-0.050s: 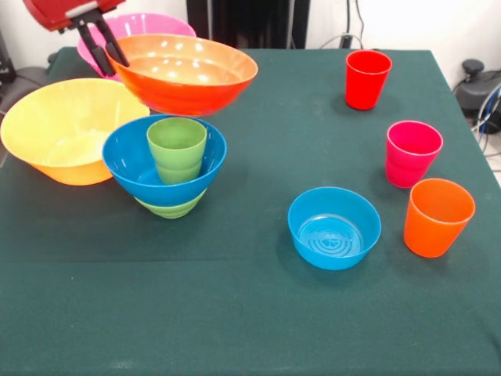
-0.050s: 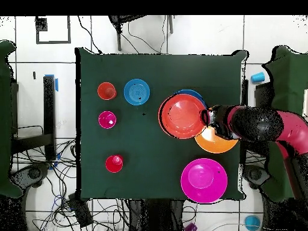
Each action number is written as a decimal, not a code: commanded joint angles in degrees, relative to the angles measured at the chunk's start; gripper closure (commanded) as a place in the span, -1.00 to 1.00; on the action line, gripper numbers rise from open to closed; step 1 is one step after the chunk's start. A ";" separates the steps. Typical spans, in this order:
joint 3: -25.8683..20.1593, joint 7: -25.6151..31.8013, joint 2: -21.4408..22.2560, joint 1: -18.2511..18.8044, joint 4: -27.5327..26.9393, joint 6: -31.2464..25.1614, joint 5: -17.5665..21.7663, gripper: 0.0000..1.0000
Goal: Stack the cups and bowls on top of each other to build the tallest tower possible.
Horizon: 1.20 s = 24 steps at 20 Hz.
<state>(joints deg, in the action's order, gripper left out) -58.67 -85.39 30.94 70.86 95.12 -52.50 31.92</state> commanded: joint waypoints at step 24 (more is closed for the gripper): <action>3.94 20.09 -8.38 -4.63 -8.94 -6.70 6.36 1.00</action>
<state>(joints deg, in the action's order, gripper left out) -58.31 -83.01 25.81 70.18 89.72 -54.83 33.91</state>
